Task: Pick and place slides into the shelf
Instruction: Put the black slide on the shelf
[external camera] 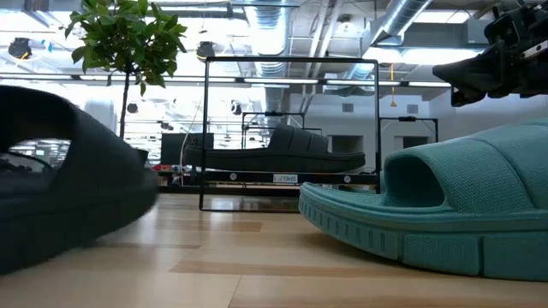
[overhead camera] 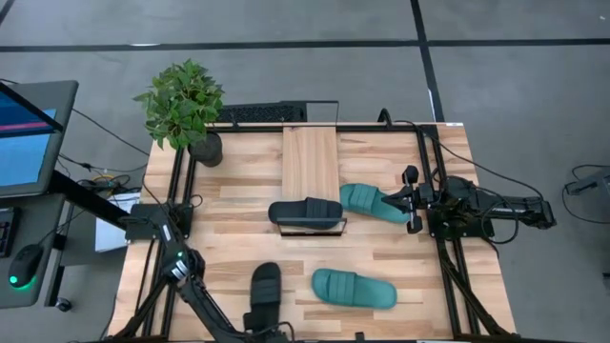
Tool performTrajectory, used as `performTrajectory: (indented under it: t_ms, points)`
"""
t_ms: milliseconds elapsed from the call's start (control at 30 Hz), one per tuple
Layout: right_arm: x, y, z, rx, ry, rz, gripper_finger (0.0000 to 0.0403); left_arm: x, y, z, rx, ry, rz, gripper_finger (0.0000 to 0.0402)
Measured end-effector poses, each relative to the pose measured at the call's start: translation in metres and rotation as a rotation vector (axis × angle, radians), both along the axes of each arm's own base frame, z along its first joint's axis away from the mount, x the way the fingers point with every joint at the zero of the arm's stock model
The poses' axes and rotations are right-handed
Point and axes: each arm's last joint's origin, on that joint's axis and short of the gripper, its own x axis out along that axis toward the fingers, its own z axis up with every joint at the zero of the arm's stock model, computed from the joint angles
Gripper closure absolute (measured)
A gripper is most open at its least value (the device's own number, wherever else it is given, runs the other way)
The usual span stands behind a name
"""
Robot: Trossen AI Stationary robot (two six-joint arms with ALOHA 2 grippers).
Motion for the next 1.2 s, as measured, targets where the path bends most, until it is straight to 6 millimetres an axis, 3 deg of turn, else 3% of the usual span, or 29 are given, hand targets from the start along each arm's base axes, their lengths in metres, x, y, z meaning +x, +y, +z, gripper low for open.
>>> performTrajectory:
  t_ms: [133,600,800,1200]
  points:
    - [0.0,0.0,0.0,0.0,0.0,0.0,0.0403,-0.007,-0.002,0.015,0.022,0.01,0.018,0.0401]
    - [0.0,0.0,0.0,0.0,0.0,0.0,0.0403,-0.016,0.009,0.036,0.134,-0.065,0.113,0.0401]
    - [0.0,0.0,0.0,0.0,0.0,0.0,0.0403,-0.024,0.021,0.066,0.193,-0.151,0.144,0.0401]
    - [0.0,0.0,0.0,0.0,0.0,0.0,0.0403,-0.057,0.031,0.139,0.118,-0.345,0.084,0.0401]
